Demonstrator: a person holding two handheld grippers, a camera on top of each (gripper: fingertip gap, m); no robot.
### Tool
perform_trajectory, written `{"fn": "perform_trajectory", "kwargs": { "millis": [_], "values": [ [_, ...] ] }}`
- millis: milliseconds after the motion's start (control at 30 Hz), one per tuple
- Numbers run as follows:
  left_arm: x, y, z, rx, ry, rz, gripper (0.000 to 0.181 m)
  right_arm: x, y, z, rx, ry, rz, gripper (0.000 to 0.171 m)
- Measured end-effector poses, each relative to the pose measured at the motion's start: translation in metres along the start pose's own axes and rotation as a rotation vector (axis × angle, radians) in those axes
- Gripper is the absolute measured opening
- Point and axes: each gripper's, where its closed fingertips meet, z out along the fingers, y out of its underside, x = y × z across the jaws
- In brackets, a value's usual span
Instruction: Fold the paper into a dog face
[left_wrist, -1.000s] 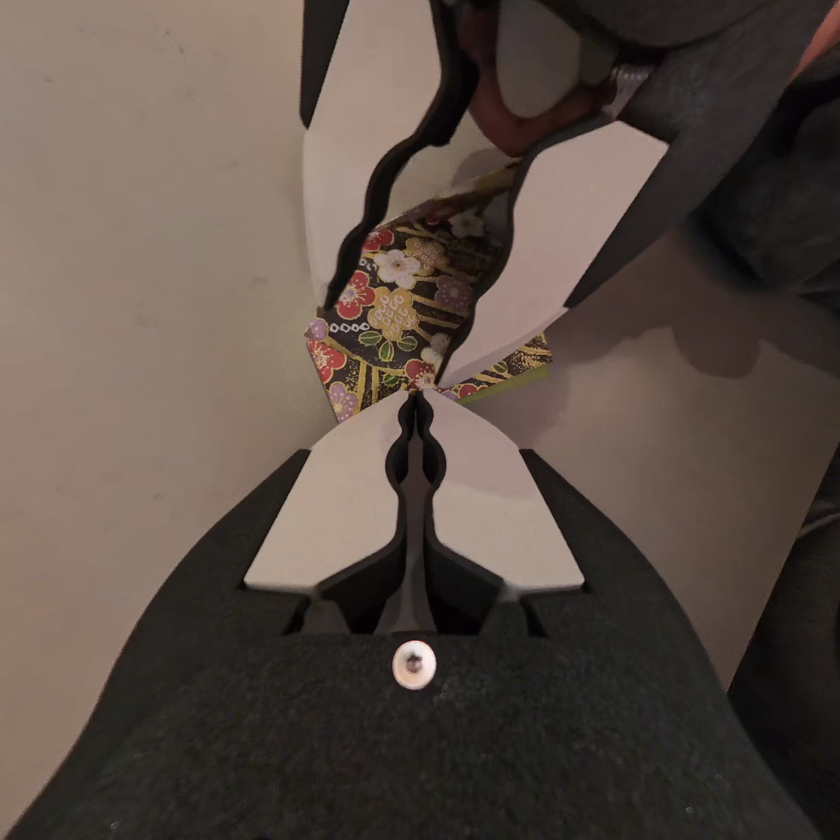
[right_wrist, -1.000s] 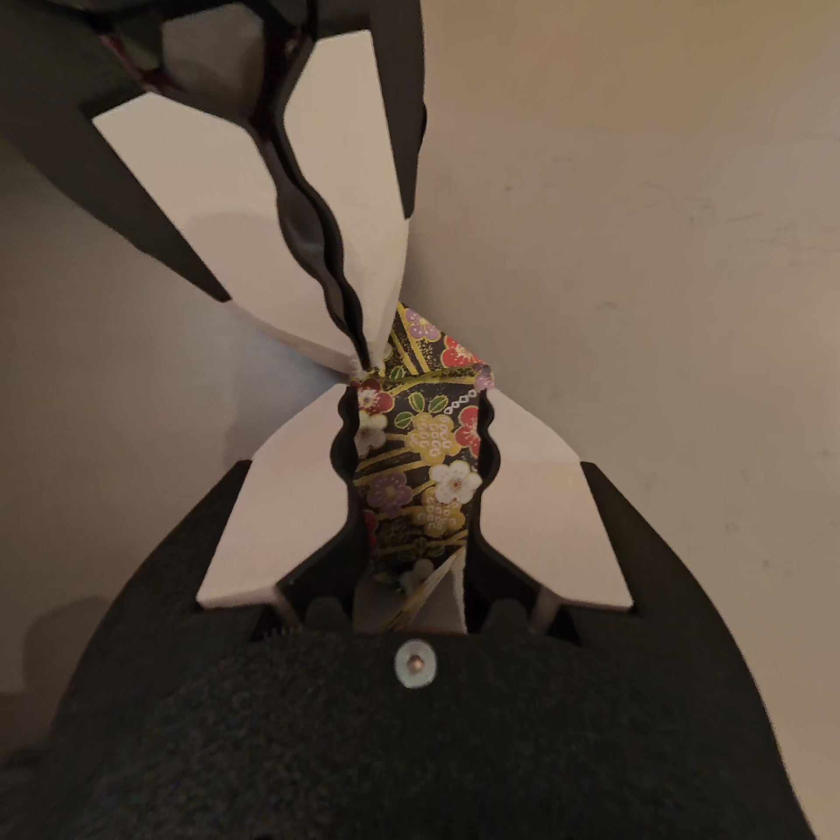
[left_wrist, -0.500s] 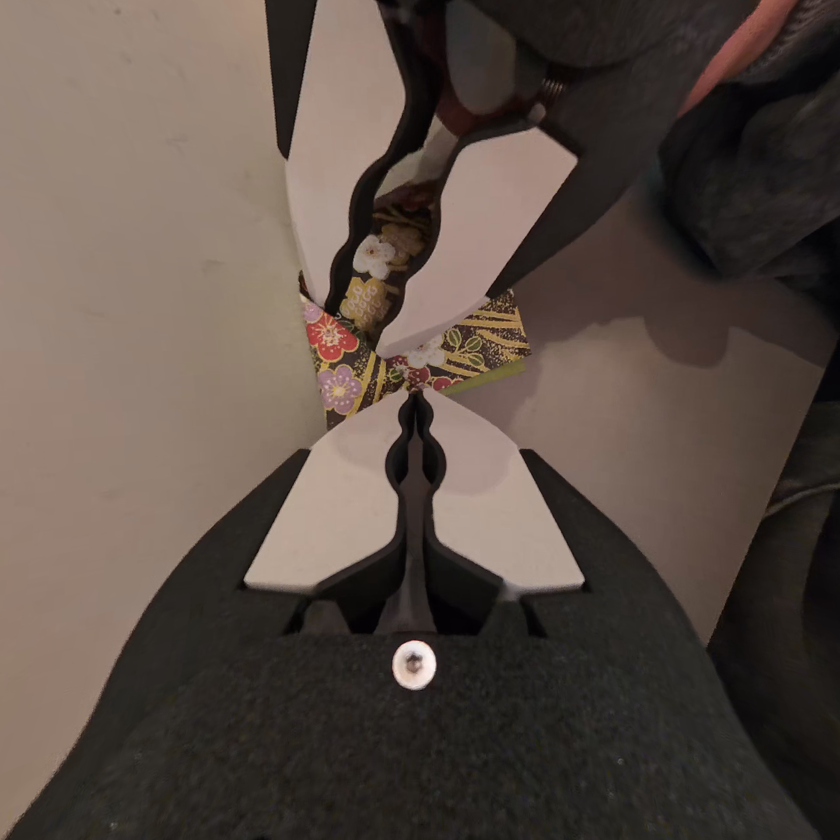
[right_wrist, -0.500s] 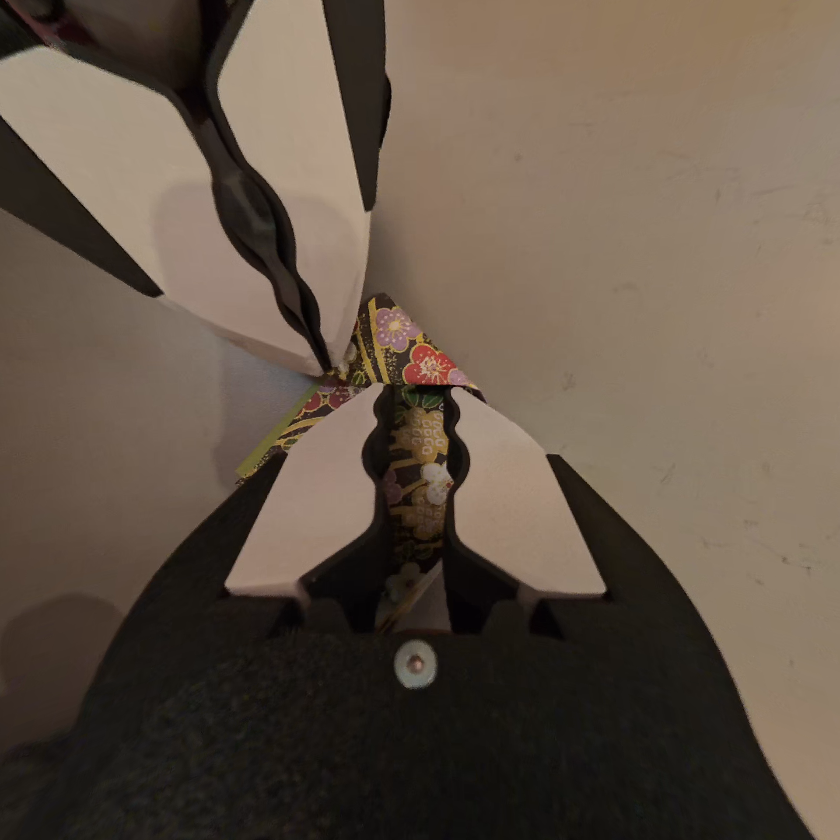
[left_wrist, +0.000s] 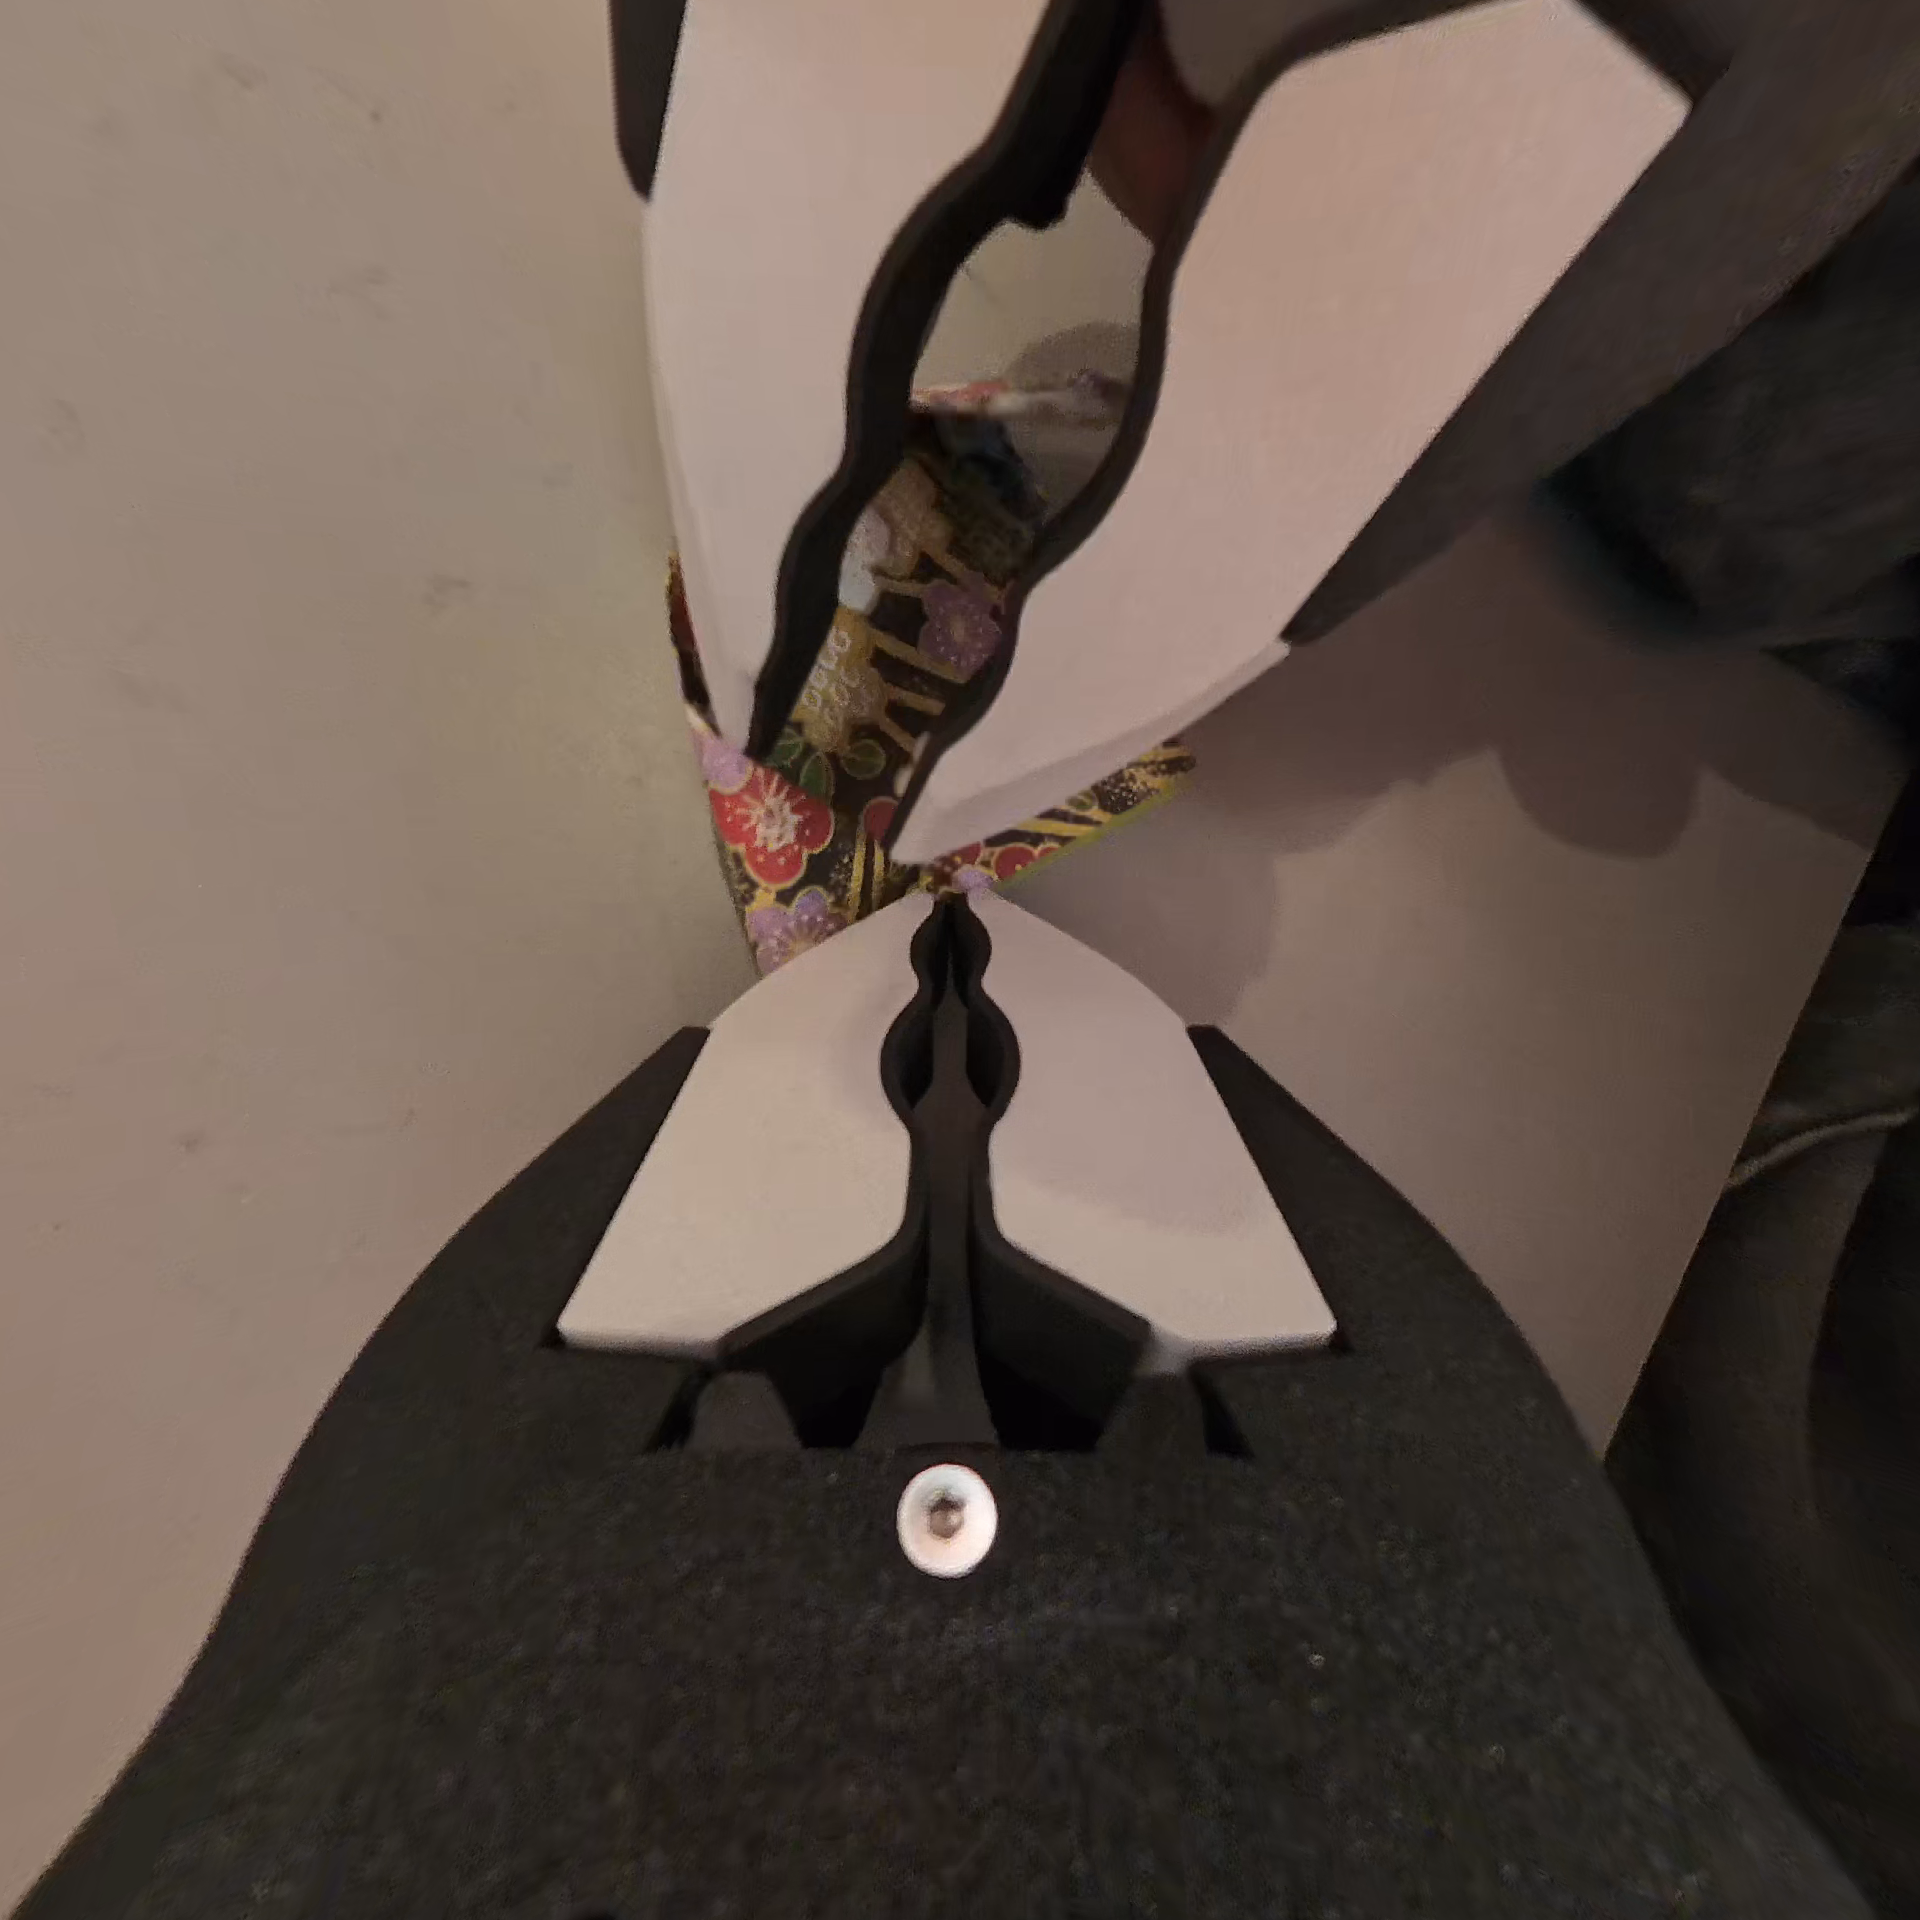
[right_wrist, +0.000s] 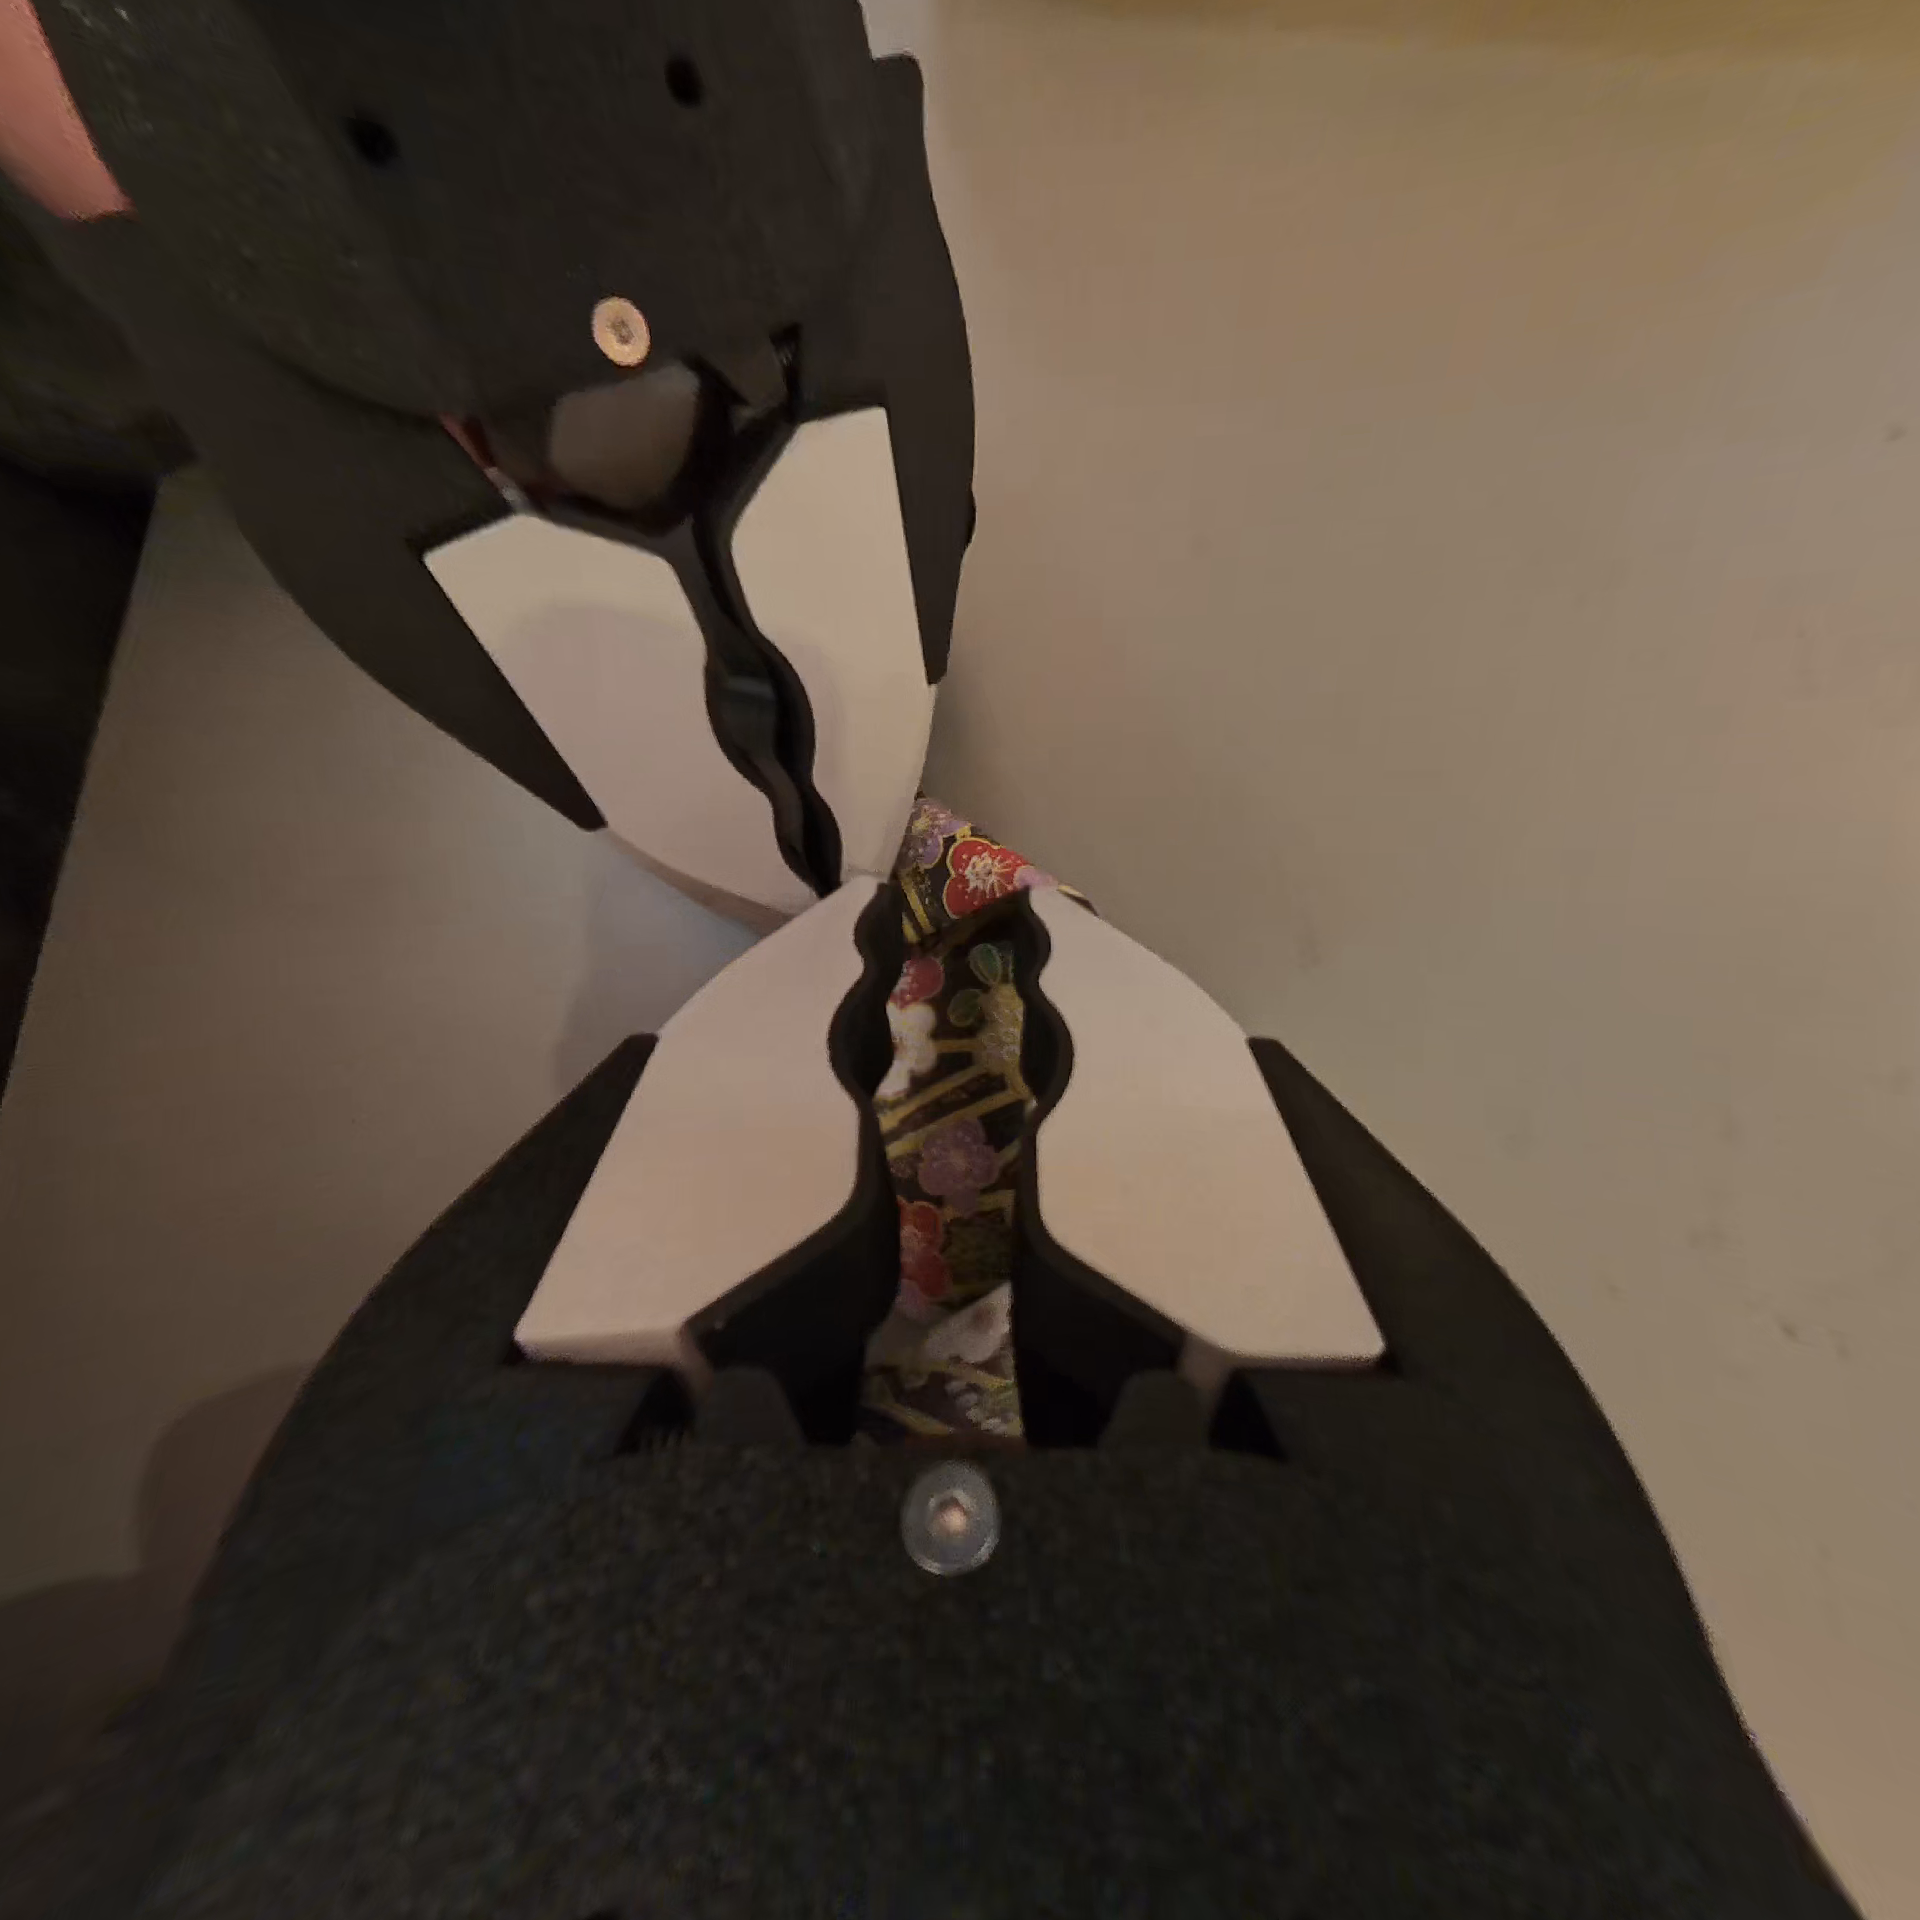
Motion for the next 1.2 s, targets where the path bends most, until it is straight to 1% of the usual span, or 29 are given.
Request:
{"fn": "perform_trajectory", "kwargs": {
  "millis": [67, 100, 233, 300, 333, 400, 500, 600, 867, 1200],
  "values": [
    [0.0, 0.0, 0.0, -0.002, 0.002, -0.001, 0.0, 0.003, 0.001, 0.005, -0.017, 0.012, -0.004, 0.018],
    [0.0, 0.0, 0.0, -0.004, 0.002, -0.003, 0.0, 0.005, 0.003, 0.005, -0.038, 0.023, -0.002, 0.015],
    [0.001, 0.001, 0.001, -0.007, 0.002, -0.002, 0.0, 0.009, 0.008, -0.012, -0.105, 0.075, -0.003, 0.013],
    [0.001, 0.001, 0.001, -0.009, 0.004, -0.004, 0.0, 0.006, -0.002, -0.02, -0.064, 0.072, -0.011, 0.011],
    [0.001, 0.0, 0.001, -0.009, 0.005, -0.004, 0.0, 0.001, -0.009, -0.02, -0.027, 0.041, -0.013, 0.007],
    [0.001, 0.0, 0.001, -0.009, 0.007, -0.003, 0.0, -0.008, -0.016, -0.009, 0.004, -0.024, -0.021, 0.003],
    [0.001, 0.0, 0.002, -0.01, 0.007, -0.005, 0.0, -0.002, -0.004, 0.012, -0.061, -0.031, -0.014, 0.0],
    [0.002, 0.0, 0.002, -0.009, 0.005, -0.008, 0.0, 0.003, 0.004, 0.022, -0.084, -0.032, 0.008, 0.0],
    [0.0, -0.001, 0.003, -0.011, -0.004, -0.008, 0.0, 0.012, 0.014, 0.026, -0.11, -0.001, 0.014, 0.0],
    [0.0, -0.001, 0.003, -0.012, -0.011, -0.011, 0.0, 0.016, 0.015, 0.025, -0.081, 0.0, 0.056, 0.0]
  ]
}}
